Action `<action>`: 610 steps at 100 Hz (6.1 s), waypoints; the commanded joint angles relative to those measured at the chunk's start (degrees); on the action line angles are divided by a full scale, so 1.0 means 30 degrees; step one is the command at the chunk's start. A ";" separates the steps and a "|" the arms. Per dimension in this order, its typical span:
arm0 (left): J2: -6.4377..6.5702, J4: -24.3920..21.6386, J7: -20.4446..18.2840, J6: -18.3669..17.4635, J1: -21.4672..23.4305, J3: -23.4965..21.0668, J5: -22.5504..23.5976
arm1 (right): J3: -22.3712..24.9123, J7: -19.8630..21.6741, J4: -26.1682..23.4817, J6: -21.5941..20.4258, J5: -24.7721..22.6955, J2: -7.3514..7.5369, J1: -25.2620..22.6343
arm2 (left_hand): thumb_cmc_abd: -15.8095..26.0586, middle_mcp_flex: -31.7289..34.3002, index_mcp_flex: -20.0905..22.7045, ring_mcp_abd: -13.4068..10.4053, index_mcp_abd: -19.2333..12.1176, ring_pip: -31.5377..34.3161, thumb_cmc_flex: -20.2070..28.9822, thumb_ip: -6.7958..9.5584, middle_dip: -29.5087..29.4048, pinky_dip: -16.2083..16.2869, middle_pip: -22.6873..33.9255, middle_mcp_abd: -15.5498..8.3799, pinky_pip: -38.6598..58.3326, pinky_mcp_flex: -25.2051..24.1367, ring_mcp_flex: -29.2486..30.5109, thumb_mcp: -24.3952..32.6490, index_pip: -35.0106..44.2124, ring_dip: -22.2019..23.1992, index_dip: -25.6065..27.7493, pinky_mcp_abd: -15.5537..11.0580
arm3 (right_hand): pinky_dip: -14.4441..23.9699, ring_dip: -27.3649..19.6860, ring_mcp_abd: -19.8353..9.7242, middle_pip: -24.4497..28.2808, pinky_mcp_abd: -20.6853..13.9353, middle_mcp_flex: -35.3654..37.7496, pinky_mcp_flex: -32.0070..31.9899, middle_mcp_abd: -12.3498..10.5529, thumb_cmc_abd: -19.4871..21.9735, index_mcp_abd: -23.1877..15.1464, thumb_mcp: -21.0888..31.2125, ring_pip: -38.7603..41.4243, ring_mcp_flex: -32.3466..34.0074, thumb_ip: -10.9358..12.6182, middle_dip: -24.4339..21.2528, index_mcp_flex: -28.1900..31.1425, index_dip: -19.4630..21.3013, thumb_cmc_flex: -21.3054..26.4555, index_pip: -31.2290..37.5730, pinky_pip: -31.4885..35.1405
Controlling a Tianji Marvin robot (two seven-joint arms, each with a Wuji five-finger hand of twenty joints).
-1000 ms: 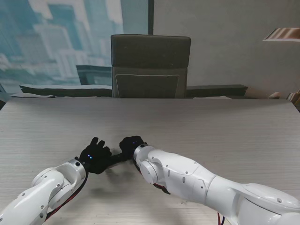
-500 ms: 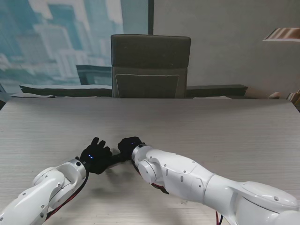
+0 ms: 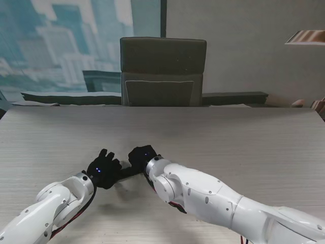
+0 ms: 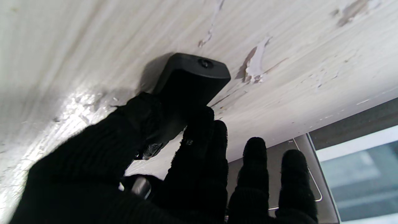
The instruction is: Install the batteries into the remote control and close the cover
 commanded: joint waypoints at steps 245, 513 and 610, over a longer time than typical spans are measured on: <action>-0.0036 0.0876 -0.0036 0.0355 0.0724 0.0034 0.0056 | -0.1091 -0.0540 0.3338 -0.0105 0.0312 -0.0985 0.0772 | -0.0671 -0.0184 0.1257 -0.0354 -0.6755 0.0240 0.3101 0.0821 0.0327 0.0056 0.0356 -0.0536 0.0510 -0.0189 -0.0093 0.0036 0.2885 -0.0197 0.1384 -0.0102 | -0.0273 0.0933 -0.0308 0.0676 -0.0405 0.1096 -0.0833 -0.0218 -0.0858 -0.1610 0.0968 0.0238 -0.0378 -0.2080 -0.0240 0.0377 -0.4043 0.1759 0.2355 -0.0348; -0.0038 0.0905 -0.0245 0.0327 0.0530 0.0265 -0.0106 | 0.4484 -0.0296 -0.3820 -0.0463 -0.7884 0.5047 -0.6627 | -0.0615 -0.0193 0.1235 -0.0369 -0.6719 0.0252 0.3110 0.0804 0.0334 0.0061 0.0366 -0.0557 0.0525 -0.0194 -0.0082 -0.0004 0.2908 -0.0193 0.1402 -0.0096 | -0.1843 0.0814 -0.0938 -0.1177 -0.0700 -0.2731 -0.3040 0.0083 -0.8862 -0.1297 0.5245 -0.3754 -0.4185 -0.4647 -0.3069 -0.2278 -0.8916 0.6850 0.2305 -0.2681; -0.0012 0.1234 0.0901 0.0578 0.0454 0.0487 0.0190 | 0.2565 -0.1841 -0.3108 -0.2556 -0.1052 0.1663 -0.3229 | -0.0601 -0.0251 0.1281 -0.0330 -0.6847 0.0294 0.2915 0.0629 0.0372 0.0010 0.0431 -0.0586 0.0423 -0.0310 -0.0097 -0.0176 0.3065 -0.0173 0.1463 -0.0064 | -0.1412 0.1265 -0.1112 -0.0217 -0.1053 -0.3584 -0.3010 0.0067 -0.7354 -0.0497 0.5070 -0.3101 -0.4682 -0.4641 -0.2918 -0.3268 -0.7772 0.6794 0.2549 -0.1901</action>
